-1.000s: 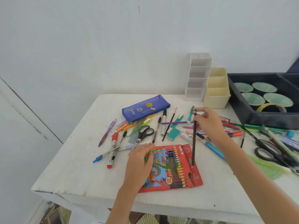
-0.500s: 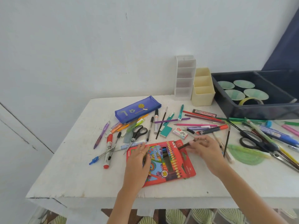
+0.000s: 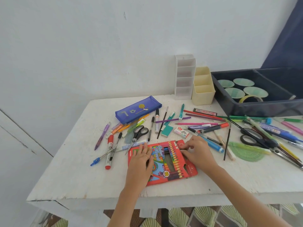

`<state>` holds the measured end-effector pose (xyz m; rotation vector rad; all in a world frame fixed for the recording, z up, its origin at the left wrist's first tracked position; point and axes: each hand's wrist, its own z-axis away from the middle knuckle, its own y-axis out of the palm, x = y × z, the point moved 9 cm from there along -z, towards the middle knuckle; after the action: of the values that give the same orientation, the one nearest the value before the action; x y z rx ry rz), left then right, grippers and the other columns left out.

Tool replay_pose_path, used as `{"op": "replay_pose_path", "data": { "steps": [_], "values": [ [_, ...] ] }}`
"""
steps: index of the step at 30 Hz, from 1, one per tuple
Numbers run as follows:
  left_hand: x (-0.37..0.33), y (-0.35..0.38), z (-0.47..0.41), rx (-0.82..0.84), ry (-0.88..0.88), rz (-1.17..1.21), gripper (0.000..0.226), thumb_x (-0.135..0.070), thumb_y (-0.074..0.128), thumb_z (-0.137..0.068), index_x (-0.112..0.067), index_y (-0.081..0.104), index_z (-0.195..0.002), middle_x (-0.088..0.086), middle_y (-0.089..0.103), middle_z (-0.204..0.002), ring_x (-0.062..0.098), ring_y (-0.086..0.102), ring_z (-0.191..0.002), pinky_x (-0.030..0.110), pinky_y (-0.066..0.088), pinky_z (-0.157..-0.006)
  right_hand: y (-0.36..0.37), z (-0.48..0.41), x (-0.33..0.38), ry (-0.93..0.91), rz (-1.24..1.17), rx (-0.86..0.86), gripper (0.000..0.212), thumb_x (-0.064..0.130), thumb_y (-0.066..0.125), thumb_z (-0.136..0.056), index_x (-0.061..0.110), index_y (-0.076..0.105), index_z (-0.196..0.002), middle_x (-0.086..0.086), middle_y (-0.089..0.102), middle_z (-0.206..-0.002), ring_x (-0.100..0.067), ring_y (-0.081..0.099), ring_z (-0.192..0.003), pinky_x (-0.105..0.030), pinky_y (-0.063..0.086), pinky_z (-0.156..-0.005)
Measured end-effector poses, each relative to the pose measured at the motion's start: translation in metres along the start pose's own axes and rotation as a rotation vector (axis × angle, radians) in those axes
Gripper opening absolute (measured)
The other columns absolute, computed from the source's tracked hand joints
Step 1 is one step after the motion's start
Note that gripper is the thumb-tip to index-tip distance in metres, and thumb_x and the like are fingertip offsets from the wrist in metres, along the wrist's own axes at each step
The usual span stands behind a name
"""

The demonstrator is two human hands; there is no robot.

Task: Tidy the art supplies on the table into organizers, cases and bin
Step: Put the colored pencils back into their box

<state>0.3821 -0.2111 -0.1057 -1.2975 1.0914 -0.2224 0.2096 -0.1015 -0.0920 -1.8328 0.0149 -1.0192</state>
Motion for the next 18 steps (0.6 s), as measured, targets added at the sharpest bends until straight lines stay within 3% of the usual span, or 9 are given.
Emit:
{"op": "replay_pose_path", "data": {
  "steps": [3,7,12,18],
  "values": [
    [-0.001,0.001,0.0,-0.009,0.025,-0.009,0.043,-0.027,0.033,-0.101,-0.02,0.03,-0.144,-0.014,0.006,-0.146,0.004,0.001,-0.141,0.022,0.001,-0.115,0.008,-0.004,0.005,0.016,-0.096,0.041,0.012,0.01,0.07,-0.079,0.021,0.064,-0.078,0.01,0.059,-0.076,-0.004,0.054,-0.071,-0.01,0.042,-0.06],
    [0.0,0.002,0.0,-0.008,0.023,0.014,0.043,-0.028,0.034,-0.101,-0.021,0.03,-0.144,-0.015,0.006,-0.146,-0.003,-0.004,-0.133,0.025,0.004,-0.118,0.005,-0.002,0.006,-0.041,-0.167,0.113,0.019,0.001,0.069,-0.079,0.018,0.064,-0.085,0.011,0.064,-0.079,0.0,0.06,-0.074,-0.006,0.046,-0.066],
    [0.0,0.003,0.0,-0.01,0.027,0.022,0.043,-0.027,0.034,-0.101,-0.021,0.031,-0.143,-0.017,0.005,-0.144,-0.001,-0.002,-0.136,0.025,0.002,-0.118,-0.003,-0.001,0.002,-0.064,-0.155,0.082,0.019,0.007,0.072,-0.079,0.024,0.062,-0.083,0.011,0.064,-0.079,0.0,0.059,-0.075,-0.008,0.046,-0.067],
    [0.003,0.003,0.0,-0.007,-0.006,0.027,0.043,-0.029,0.035,-0.101,-0.023,0.031,-0.143,-0.018,0.005,-0.144,0.004,0.006,-0.143,0.023,0.001,-0.117,0.003,-0.001,0.007,-0.069,-0.204,0.088,0.028,0.003,0.071,-0.078,0.026,0.057,-0.074,0.007,0.063,-0.075,-0.001,0.057,-0.069,-0.008,0.046,-0.062]
  ]
}}
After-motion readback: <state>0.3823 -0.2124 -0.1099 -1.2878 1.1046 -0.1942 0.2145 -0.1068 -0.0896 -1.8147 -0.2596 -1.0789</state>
